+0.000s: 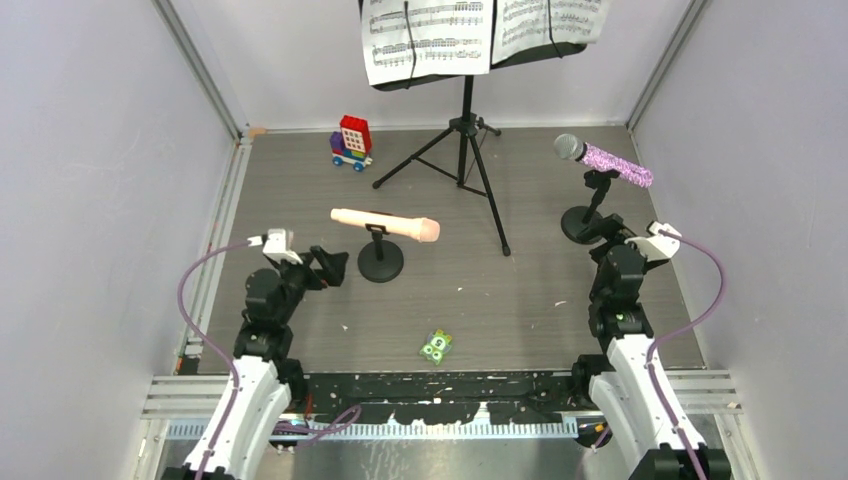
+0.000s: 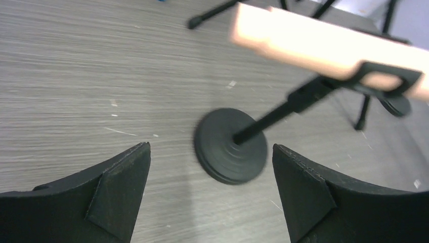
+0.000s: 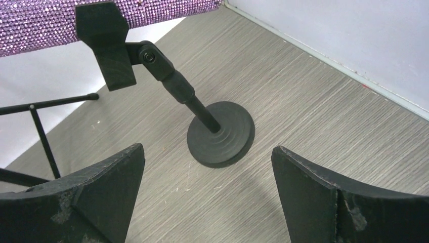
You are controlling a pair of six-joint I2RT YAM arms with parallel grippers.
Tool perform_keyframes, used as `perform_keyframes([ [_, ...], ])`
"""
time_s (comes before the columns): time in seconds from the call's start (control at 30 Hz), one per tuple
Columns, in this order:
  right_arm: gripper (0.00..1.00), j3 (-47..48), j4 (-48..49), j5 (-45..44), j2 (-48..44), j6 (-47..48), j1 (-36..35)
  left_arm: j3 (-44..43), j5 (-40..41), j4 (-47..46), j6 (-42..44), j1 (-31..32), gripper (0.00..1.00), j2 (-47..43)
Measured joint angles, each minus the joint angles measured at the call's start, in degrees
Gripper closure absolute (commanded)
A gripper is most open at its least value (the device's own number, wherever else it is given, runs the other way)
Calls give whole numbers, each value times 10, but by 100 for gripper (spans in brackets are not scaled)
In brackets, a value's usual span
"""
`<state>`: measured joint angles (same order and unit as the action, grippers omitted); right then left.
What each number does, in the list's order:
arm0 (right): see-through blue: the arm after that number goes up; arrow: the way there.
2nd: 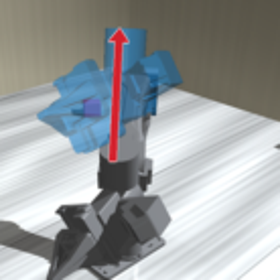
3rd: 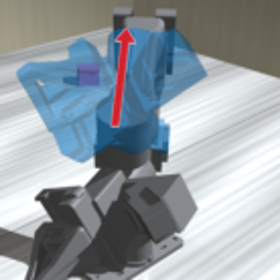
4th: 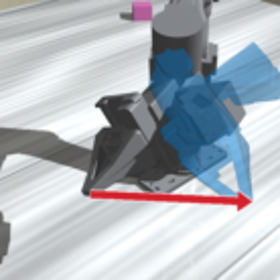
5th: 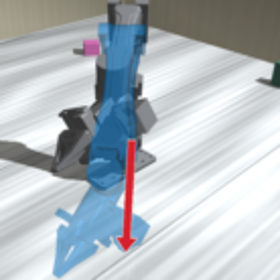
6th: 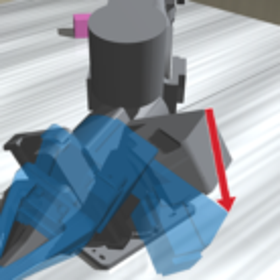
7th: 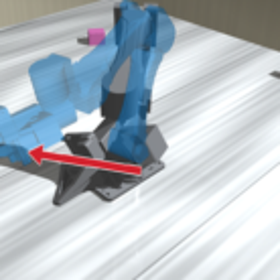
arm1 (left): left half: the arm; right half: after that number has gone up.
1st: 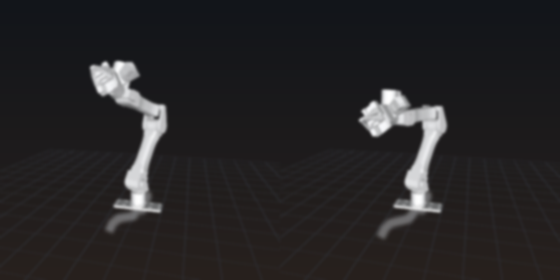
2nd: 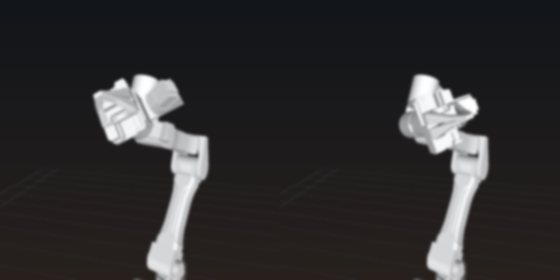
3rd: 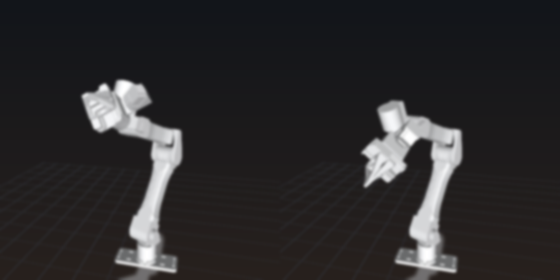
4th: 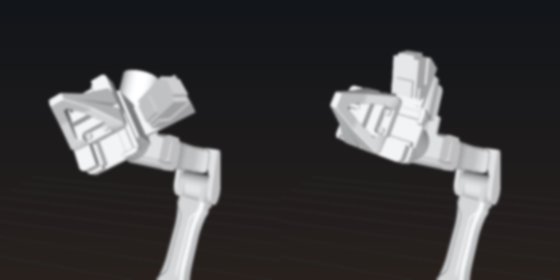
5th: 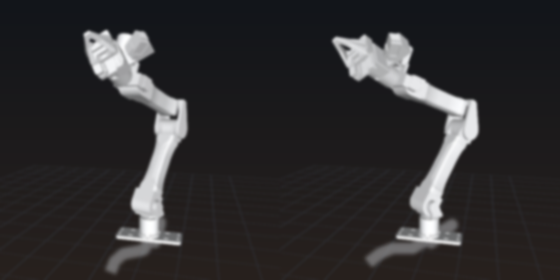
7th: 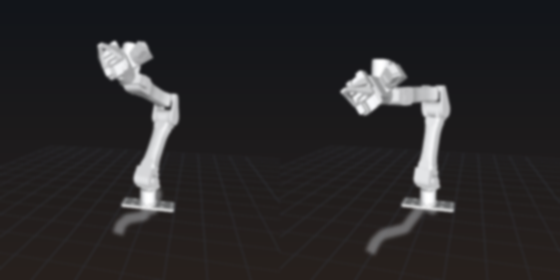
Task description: Pack up the instrument practice props
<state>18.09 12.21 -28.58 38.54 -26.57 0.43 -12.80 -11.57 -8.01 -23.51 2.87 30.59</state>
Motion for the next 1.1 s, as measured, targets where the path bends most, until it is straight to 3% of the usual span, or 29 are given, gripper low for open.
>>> perform_keyframes([
  [0.23, 0, 0, -70, 18, -47, -10, 0, 26, 19, -19, 39, 141, 8, 2],
  [0.43, 0, 0, -102, 31, -77, -10, 0, 15, 66, -70, 73, 237, 15, 117],
  [0.63, 0, 0, -106, 59, -113, -10, 0, 14, 152, -227, 119, 333, 23, 269],
  [0.73, 0, 0, -107, 75, -124, -9, 0, -2, 171, -291, 140, 348, 35, 346],
  [0.83, 0, 0, -110, 87, -128, -7, 0, -24, 192, -357, 155, 349, 40, 420],
  [1.1, 1, 8, -112, 107, -127, 7, 0, -33, 229, -473, 169, 349, 60, 506],
])
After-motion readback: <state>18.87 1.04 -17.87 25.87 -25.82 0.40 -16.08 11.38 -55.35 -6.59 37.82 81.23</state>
